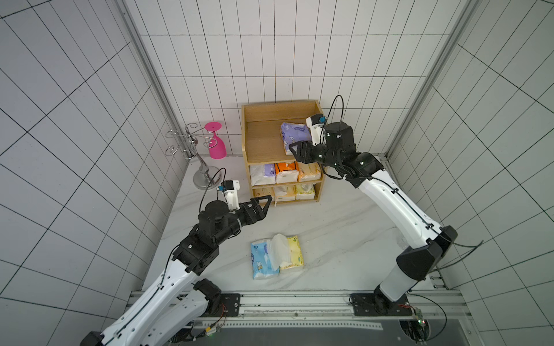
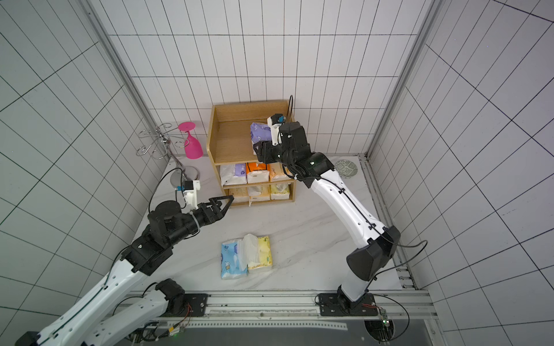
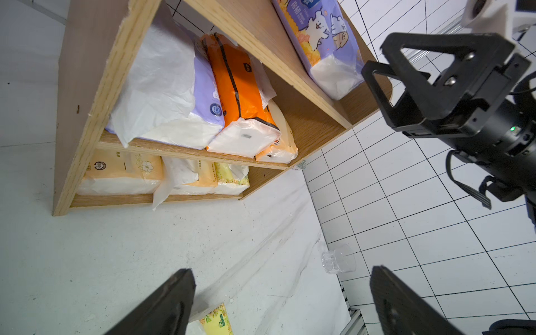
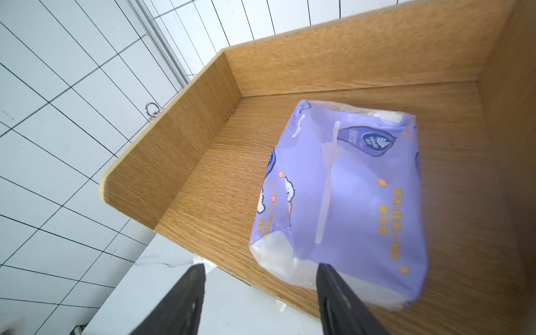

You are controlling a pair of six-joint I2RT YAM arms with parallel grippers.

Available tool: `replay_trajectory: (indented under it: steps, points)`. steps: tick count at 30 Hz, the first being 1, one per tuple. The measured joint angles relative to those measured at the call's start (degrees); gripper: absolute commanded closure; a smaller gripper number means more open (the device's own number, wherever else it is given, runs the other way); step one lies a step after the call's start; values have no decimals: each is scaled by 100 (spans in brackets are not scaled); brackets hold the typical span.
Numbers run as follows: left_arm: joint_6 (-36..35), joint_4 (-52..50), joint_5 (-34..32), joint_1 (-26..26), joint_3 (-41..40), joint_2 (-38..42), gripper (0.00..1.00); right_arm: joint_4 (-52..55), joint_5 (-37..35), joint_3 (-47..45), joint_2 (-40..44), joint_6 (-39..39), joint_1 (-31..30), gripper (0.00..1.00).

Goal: Remove the tissue boxes from the shelf
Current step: Pick up a box of tissues from the shelf.

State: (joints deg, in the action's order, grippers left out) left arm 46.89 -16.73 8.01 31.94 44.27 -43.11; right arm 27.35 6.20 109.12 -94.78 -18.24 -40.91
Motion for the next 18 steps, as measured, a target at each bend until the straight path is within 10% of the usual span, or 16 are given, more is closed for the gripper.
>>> replay_trajectory:
  steps: [18]
  points:
    - [-2,2,4,0,-4,-2,2,389,-297,31,-109,129,514,33]
